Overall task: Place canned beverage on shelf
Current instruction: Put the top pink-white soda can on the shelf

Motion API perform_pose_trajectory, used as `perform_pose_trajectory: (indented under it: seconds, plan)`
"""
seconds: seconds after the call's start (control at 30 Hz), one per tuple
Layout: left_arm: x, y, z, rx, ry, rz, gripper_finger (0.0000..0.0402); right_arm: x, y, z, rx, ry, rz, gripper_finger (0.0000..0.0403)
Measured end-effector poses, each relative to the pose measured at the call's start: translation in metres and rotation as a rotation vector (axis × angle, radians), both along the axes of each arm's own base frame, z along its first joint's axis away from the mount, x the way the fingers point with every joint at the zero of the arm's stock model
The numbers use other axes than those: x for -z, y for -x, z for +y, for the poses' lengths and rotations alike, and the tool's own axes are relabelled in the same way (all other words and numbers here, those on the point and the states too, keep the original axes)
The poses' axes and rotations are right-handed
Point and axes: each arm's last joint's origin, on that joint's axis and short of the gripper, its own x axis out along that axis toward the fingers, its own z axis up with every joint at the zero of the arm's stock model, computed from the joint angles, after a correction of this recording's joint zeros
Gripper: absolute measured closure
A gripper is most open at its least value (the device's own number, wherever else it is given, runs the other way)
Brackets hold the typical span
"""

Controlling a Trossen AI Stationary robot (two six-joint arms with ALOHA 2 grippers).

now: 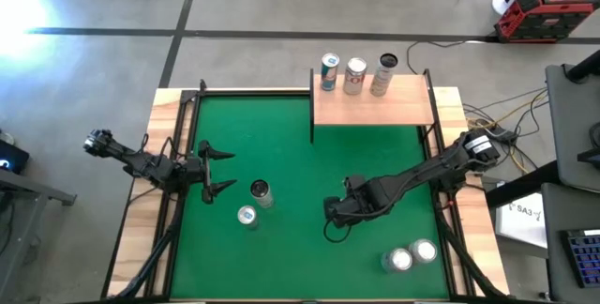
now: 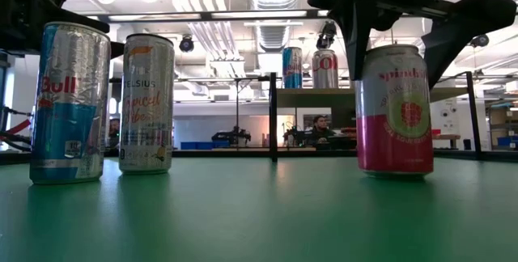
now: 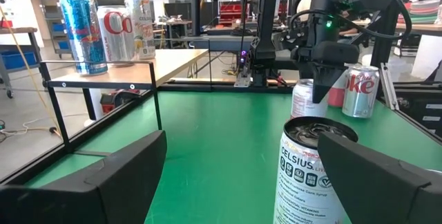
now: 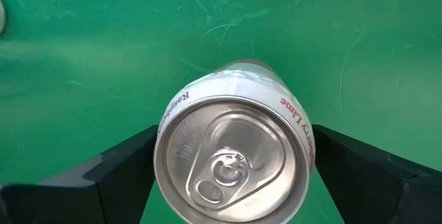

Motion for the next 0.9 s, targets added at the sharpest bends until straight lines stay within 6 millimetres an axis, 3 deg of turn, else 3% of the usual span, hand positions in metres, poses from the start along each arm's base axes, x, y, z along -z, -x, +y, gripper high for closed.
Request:
perform_pose_trajectory:
  seconds: [0.37,0.9]
  plan:
    - [0.0,0.0,0.0,0.0,0.0,0.0,0.0041,0.0,0.001,0.003,-0.01,0.014,-0.007,0.0018]
    - [0.0,0.0,0.0,0.0,0.0,0.0,0.0041,-0.001,0.027,0.047,-0.06,0.316,-0.123,0.0018]
